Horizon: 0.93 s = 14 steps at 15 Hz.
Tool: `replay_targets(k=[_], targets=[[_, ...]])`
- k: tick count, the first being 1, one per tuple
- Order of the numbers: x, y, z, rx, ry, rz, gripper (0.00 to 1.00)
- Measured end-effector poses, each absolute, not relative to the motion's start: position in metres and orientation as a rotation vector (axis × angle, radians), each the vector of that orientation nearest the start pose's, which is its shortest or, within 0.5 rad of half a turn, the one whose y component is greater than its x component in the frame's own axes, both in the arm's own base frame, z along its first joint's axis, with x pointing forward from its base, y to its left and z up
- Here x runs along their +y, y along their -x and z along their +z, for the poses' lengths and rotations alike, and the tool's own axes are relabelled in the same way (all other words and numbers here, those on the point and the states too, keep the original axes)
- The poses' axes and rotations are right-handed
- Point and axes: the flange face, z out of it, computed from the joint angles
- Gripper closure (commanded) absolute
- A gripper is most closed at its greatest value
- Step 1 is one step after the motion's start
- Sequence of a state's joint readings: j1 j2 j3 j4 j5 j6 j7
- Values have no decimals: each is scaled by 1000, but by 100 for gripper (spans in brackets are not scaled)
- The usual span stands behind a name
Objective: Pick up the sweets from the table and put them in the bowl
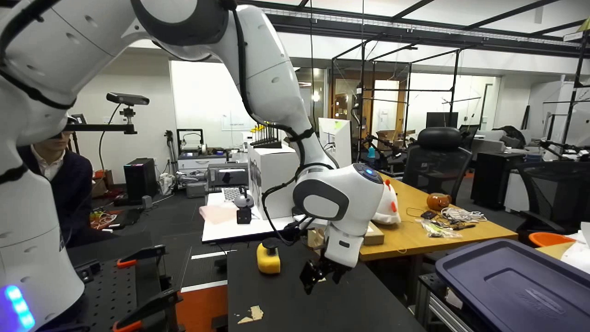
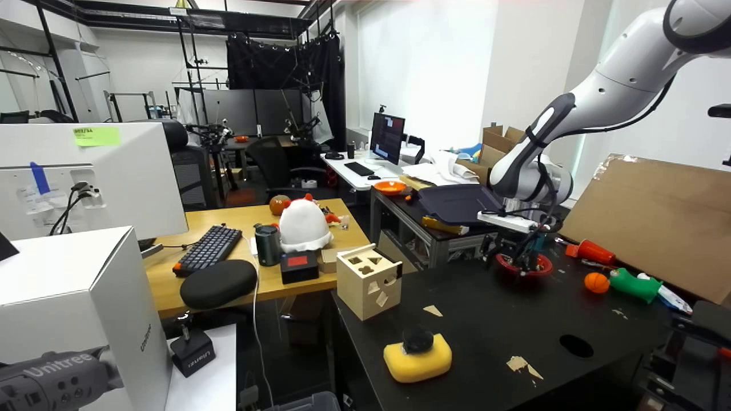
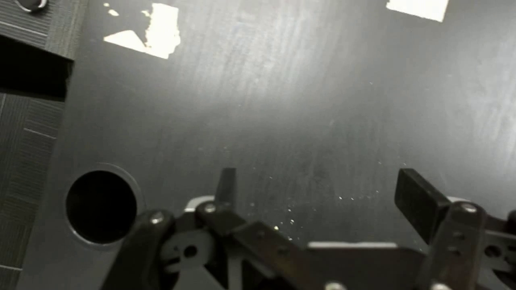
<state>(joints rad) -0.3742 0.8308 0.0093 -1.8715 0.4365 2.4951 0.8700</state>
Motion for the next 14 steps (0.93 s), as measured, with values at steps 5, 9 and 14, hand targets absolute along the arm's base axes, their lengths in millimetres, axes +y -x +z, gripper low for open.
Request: replay_targets(k=[5, 9, 14], targets=[[-199, -520, 74, 1822, 2294, 512, 0], [-176, -526, 115, 1656, 2520, 533, 0], [-153, -543, 166, 1465, 2788, 494, 0]])
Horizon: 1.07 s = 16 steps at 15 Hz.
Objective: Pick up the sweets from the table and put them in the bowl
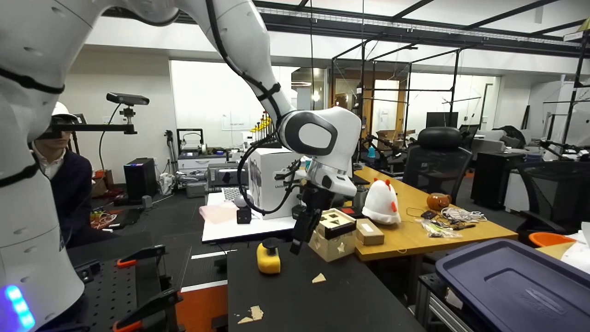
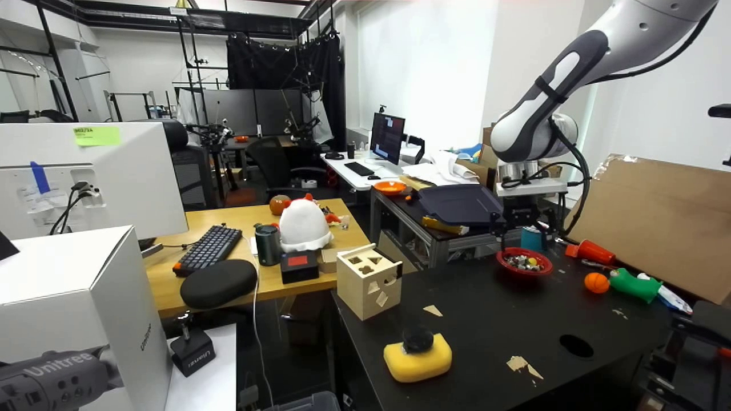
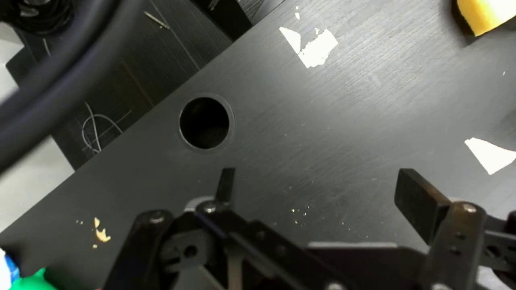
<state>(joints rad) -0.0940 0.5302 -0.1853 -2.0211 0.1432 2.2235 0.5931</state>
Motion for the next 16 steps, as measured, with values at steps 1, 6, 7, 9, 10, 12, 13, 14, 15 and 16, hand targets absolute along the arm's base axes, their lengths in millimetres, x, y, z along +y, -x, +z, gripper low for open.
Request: replay_targets(k=[1, 6, 7, 9, 10, 12, 13, 14, 15, 16], targets=[[-149, -545, 174, 1430, 2834, 481, 0], [-138, -554, 201, 1252, 3024, 404, 0], [-136, -555, 206, 1211, 3059, 382, 0], [-132, -557, 217, 1109, 3126, 322, 0], [-130, -557, 223, 1060, 3153, 286, 0], [-128, -558, 234, 963, 3196, 213, 0], [-127, -559, 239, 917, 3211, 173, 0], [-127, -559, 243, 871, 3218, 126, 0], [-127, -560, 246, 824, 3224, 80, 0], [-127, -560, 249, 780, 3226, 34, 0]])
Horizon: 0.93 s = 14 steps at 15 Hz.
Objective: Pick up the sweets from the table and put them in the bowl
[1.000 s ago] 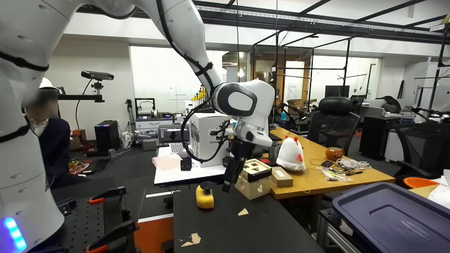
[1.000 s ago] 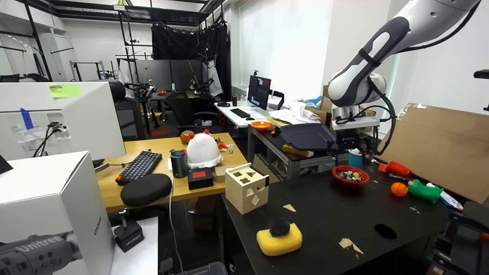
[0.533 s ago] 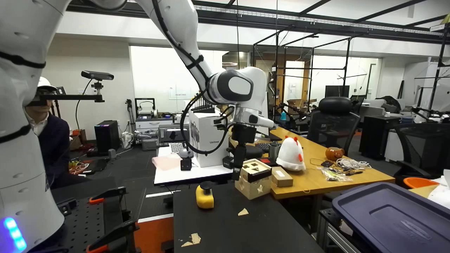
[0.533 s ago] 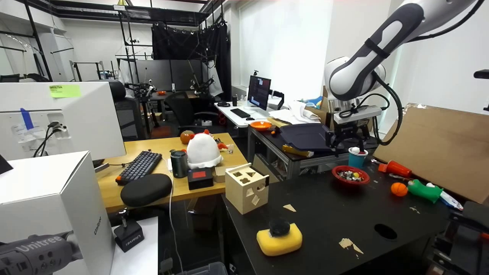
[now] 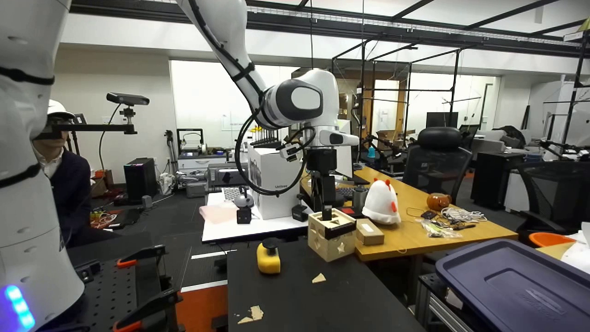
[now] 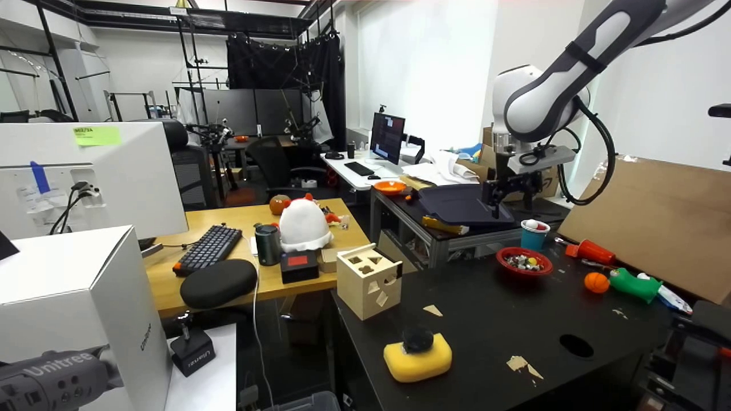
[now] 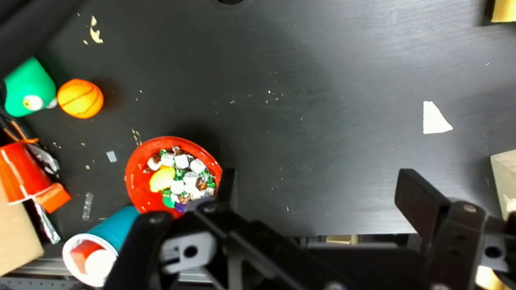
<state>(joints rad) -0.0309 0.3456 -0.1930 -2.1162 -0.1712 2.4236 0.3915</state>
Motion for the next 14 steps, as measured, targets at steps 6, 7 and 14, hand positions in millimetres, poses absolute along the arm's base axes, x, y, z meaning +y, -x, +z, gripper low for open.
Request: replay_targets(k=[6, 7, 14], targets=[[-141, -557, 250, 560, 3153, -163, 0], [-143, -557, 250, 537, 3122, -168, 0], [-146, -544, 284, 487, 2973, -107, 0]])
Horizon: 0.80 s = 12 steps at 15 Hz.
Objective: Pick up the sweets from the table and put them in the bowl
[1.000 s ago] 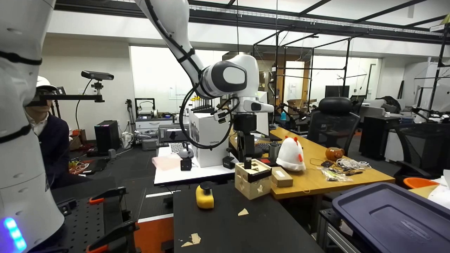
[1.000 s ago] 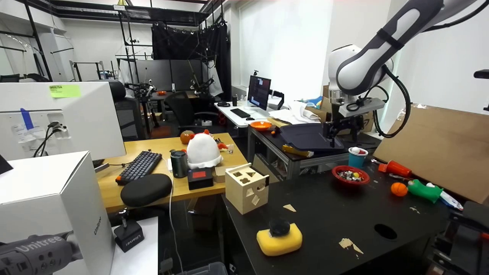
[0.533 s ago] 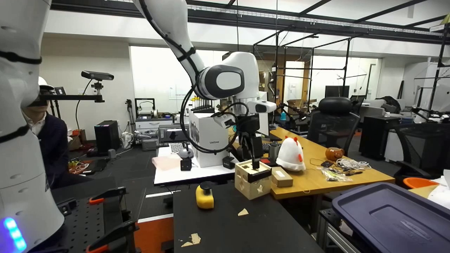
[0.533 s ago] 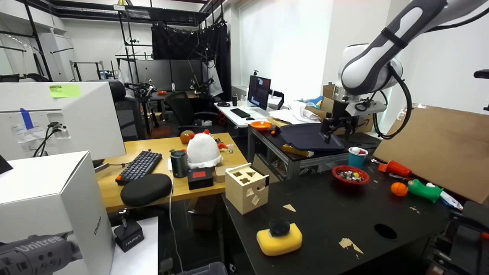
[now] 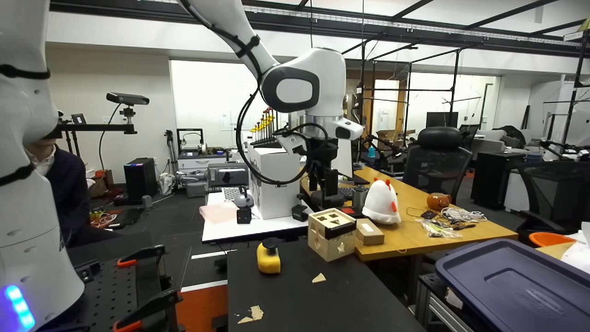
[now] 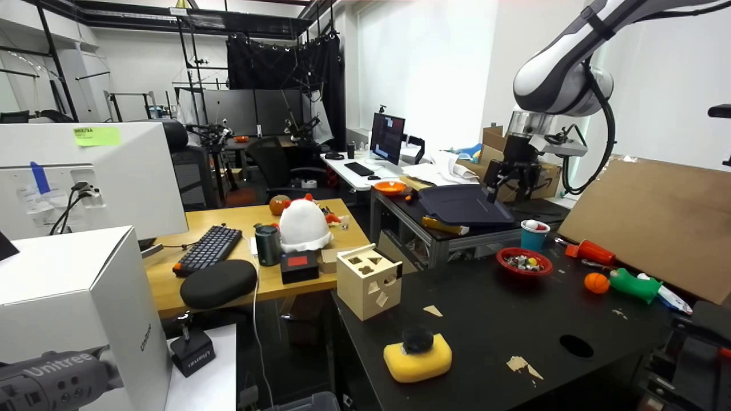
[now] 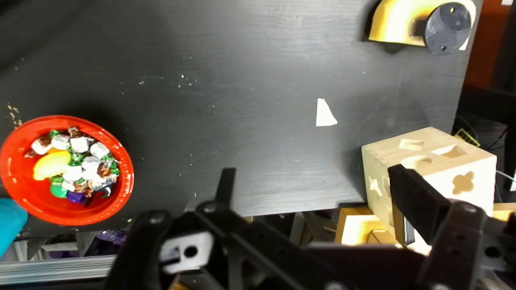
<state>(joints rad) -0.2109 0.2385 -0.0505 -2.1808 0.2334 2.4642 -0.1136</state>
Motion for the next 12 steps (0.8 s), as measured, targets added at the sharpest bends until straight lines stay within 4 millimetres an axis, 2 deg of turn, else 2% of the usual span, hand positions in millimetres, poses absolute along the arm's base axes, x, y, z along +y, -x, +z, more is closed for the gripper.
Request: replay_targets(k=[4, 12], targets=[[-134, -532, 315, 526, 2949, -37, 0], [-95, -520, 369, 655, 2987, 1, 0]])
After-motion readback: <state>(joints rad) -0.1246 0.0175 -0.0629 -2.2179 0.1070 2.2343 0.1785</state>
